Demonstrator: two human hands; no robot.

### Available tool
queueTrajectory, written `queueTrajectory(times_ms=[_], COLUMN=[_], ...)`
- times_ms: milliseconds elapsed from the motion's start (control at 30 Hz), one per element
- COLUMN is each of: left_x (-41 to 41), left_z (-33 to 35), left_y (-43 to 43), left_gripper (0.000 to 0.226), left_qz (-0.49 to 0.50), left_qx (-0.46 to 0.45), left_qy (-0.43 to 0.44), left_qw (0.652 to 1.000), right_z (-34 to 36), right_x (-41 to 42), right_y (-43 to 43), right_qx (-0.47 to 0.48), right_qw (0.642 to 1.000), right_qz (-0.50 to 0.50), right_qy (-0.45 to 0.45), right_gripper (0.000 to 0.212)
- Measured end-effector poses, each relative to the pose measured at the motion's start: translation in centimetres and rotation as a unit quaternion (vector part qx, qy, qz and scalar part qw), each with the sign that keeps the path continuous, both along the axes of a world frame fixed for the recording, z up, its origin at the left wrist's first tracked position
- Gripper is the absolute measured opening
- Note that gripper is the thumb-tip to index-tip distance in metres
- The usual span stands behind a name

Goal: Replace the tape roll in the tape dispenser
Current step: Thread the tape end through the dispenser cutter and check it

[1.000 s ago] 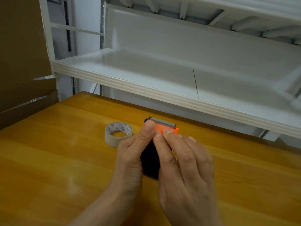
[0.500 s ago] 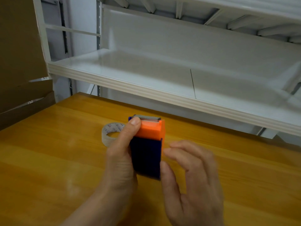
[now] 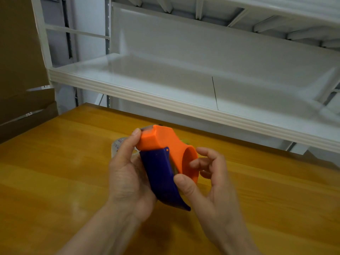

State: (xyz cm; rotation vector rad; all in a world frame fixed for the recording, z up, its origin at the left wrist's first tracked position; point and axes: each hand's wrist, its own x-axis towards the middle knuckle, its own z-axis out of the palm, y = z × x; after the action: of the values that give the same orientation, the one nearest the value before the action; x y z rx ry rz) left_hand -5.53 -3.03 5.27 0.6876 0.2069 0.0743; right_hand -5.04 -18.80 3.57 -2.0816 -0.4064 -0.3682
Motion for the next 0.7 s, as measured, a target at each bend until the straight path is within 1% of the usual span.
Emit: queueTrajectory(times_ms=[100,167,233,267,400,467,567,700], left_x=[0.1,0.1,0.1,0.1,0.1,0.3,0.6,0.9], left_z=[-0.1,-0.2,-0.3,-0.3,0.1,0.2,0.0,-0.3], left_y=[-0.1,-0.3,-0.3,-0.3,0.1,0.5,0.9,1.0], left_gripper=[0.058,0.053,0.052,0.053,0.060,0.062,0.066,0.069], left_qz=[0.008,0.006,0.004,0.004,-0.015,-0.033,-0.060,-0.076], left_qx=[-0.004,-0.003,0.005,0.006,0.018,0.011,0.012,0.051], left_qy=[-0.004,-0.013,-0.018,-0.019,-0.034,-0.048,-0.053,-0.028], left_qw=[1.000,1.000,1.000,1.000,0.999,0.998,0.997,0.995], right_z=[0.0,-0.2,-0.5,-0.6,-0.9,-1.1,-1.2,-0.8], right_x=[-0.2,-0.4,-0.5,-0.6,-0.6,-0.6,-0.5,-0.3], right_y=[0.2,0.6,1.1,1.2,1.0,1.1,1.0,0.6], right_qx=[-0.029,-0.069,-0.114,-0.122,-0.093,-0.107,-0.114,-0.121], right_qw=[0.999,0.998,0.993,0.992,0.995,0.993,0.988,0.991], right_qz=[0.009,0.013,0.011,0.006,-0.021,-0.033,-0.054,-0.037], right_qy=[0.010,0.010,0.014,0.008,-0.022,-0.041,-0.094,-0.052], right_gripper=[0.103,0.106,0.099,0.094,0.070,0.056,0.045,0.040])
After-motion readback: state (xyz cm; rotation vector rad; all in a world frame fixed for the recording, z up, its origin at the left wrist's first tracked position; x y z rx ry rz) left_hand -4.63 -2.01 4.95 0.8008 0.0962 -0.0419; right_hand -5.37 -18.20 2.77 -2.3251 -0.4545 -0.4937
